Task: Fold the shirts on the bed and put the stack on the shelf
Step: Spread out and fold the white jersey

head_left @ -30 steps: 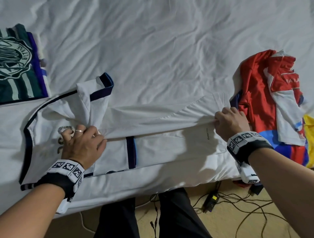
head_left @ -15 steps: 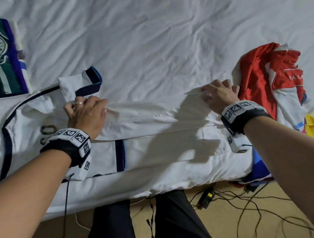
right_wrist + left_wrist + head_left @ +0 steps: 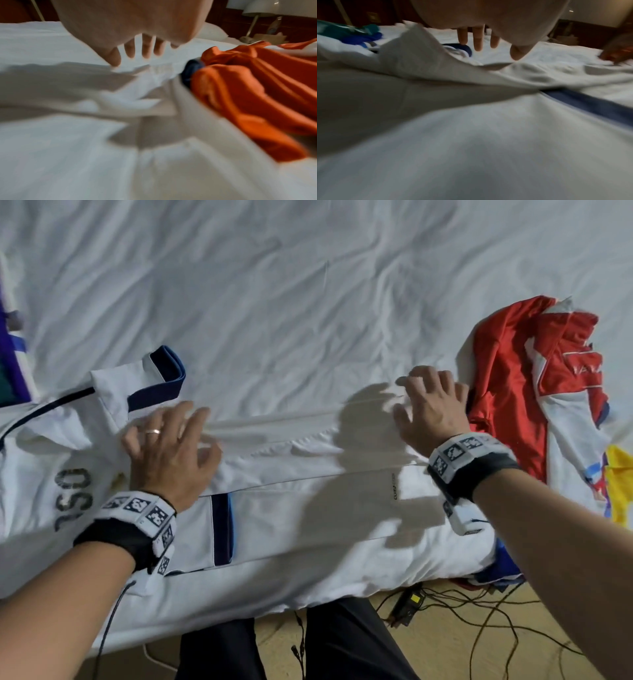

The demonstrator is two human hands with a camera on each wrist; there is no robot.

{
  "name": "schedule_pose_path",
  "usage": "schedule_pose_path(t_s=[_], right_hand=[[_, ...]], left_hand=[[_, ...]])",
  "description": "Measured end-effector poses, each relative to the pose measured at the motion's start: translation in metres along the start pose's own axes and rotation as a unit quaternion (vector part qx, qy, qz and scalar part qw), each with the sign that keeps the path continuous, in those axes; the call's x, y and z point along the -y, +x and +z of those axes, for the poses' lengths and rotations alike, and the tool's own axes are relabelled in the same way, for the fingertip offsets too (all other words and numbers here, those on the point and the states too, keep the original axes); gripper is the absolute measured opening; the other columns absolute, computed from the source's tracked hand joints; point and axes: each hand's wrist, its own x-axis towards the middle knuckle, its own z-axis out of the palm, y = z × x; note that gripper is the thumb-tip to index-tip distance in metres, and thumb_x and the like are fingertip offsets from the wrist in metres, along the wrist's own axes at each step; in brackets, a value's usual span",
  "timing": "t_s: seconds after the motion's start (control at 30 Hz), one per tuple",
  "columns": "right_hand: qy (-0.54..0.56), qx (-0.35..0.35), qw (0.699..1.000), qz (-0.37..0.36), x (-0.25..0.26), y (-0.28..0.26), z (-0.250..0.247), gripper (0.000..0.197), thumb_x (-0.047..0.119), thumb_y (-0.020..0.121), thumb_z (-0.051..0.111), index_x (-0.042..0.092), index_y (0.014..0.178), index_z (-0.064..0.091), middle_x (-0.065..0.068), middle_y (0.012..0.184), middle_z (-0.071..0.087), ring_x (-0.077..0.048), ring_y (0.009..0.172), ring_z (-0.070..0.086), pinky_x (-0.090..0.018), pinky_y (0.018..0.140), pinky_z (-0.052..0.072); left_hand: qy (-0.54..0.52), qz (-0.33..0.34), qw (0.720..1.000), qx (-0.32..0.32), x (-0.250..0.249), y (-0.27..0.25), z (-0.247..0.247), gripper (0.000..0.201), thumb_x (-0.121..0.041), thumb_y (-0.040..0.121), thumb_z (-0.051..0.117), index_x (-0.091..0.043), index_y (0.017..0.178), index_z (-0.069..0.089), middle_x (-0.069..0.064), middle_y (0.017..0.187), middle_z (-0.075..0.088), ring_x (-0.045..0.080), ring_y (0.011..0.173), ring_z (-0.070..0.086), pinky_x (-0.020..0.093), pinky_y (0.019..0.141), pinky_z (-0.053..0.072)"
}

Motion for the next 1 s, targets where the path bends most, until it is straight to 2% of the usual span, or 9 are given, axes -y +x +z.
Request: schedule_pose_path(t_s=[0.1, 0.17, 0.33, 0.47, 0.57, 0.67, 0.73, 0.87, 1.0], right_hand=[[0.027, -0.042, 0.995, -0.085, 0.038, -0.021, 0.011, 0.03, 0.03, 0.091, 0.055, 0.014, 0.115, 0.061, -0.01, 0.125, 0.056, -0.033, 0.107, 0.05, -0.046, 0.088, 0.04], [0.03, 0.007, 0.993, -0.114, 0.054, -0.031, 0.022, 0.033, 0.034, 0.094, 0.051, 0.015, 0.12, 0.059, -0.009, 0.132, 0.054, -0.033, 0.112, 0.05, -0.048, 0.089, 0.043], [-0.04, 0.142, 0.986, -0.077, 0.039, -0.051, 0.039, 0.069, 0.067, 0.096, 0.025, 0.033, 0.155, 0.013, -0.004, 0.166, 0.005, -0.029, 0.151, 0.009, -0.053, 0.118, 0.018], [-0.047, 0.142, 0.988, -0.04, 0.035, -0.051, 0.035, 0.081, 0.074, 0.092, 0.021, 0.029, 0.157, 0.005, -0.007, 0.166, -0.002, -0.031, 0.152, 0.001, -0.055, 0.119, 0.013], [-0.046, 0.115, 0.988, -0.097, 0.068, -0.052, 0.037, 0.085, 0.069, 0.09, 0.03, 0.026, 0.158, 0.004, -0.01, 0.166, -0.003, -0.034, 0.152, 0.002, -0.057, 0.118, 0.014], [-0.047, 0.134, 0.977, -0.162, 0.106, -0.063, 0.053, 0.082, 0.074, 0.091, 0.024, 0.033, 0.157, -0.001, -0.005, 0.166, -0.01, -0.031, 0.152, -0.006, -0.057, 0.119, 0.006], [-0.045, 0.146, 0.977, -0.147, 0.102, -0.067, 0.058, 0.081, 0.077, 0.091, 0.021, 0.036, 0.157, -0.001, -0.004, 0.166, -0.011, -0.031, 0.152, -0.008, -0.058, 0.119, 0.006], [-0.046, 0.173, 0.983, -0.034, 0.031, -0.072, 0.048, 0.077, 0.079, 0.09, 0.009, 0.041, 0.153, -0.016, -0.002, 0.162, -0.023, -0.027, 0.15, -0.018, -0.052, 0.121, -0.001], [-0.063, 0.177, 0.982, 0.032, -0.001, -0.077, 0.033, 0.079, 0.077, 0.091, 0.01, 0.036, 0.155, -0.006, -0.002, 0.165, -0.015, -0.022, 0.152, -0.012, -0.044, 0.122, 0.002]], left_hand=[[0.03, 0.049, 0.994, 0.095, -0.014, -0.016, 0.014, 0.066, -0.054, 0.088, 0.042, -0.021, 0.146, 0.043, 0.008, 0.156, 0.037, 0.034, 0.138, 0.036, 0.057, 0.109, 0.026], [0.045, 0.04, 0.989, 0.133, -0.014, -0.026, 0.024, 0.081, -0.064, 0.087, 0.038, -0.024, 0.157, 0.027, 0.007, 0.165, 0.021, 0.035, 0.147, 0.024, 0.058, 0.114, 0.023], [0.055, 0.036, 0.989, 0.133, -0.003, -0.032, 0.038, 0.092, -0.08, 0.084, 0.019, -0.035, 0.159, -0.009, 0.0, 0.168, -0.014, 0.03, 0.154, -0.003, 0.054, 0.122, 0.007], [0.049, 0.035, 0.989, 0.133, -0.002, -0.031, 0.042, 0.093, -0.082, 0.083, 0.016, -0.036, 0.158, -0.012, -0.001, 0.167, -0.017, 0.029, 0.154, -0.006, 0.054, 0.123, 0.006], [0.035, 0.036, 0.991, 0.126, -0.002, -0.032, 0.044, 0.097, -0.087, 0.08, 0.018, -0.035, 0.159, -0.007, 0.0, 0.168, -0.012, 0.031, 0.154, -0.003, 0.055, 0.121, 0.009], [0.028, 0.039, 0.991, 0.129, -0.002, -0.033, 0.045, 0.104, -0.093, 0.075, 0.018, -0.037, 0.158, -0.011, -0.002, 0.168, -0.015, 0.031, 0.154, -0.004, 0.055, 0.121, 0.009], [0.028, 0.035, 0.99, 0.131, -0.002, -0.032, 0.045, 0.107, -0.095, 0.072, 0.019, -0.039, 0.157, -0.014, -0.003, 0.167, -0.018, 0.03, 0.154, -0.006, 0.055, 0.122, 0.007], [0.014, 0.026, 0.989, 0.143, -0.005, -0.033, 0.043, 0.109, -0.098, 0.069, 0.015, -0.041, 0.155, -0.02, -0.006, 0.165, -0.026, 0.026, 0.154, -0.013, 0.054, 0.123, 0.002], [0.026, 0.016, 0.984, 0.175, -0.008, -0.03, 0.038, 0.11, -0.1, 0.065, 0.008, -0.042, 0.151, -0.028, -0.008, 0.16, -0.037, 0.023, 0.151, -0.024, 0.05, 0.123, -0.004]])
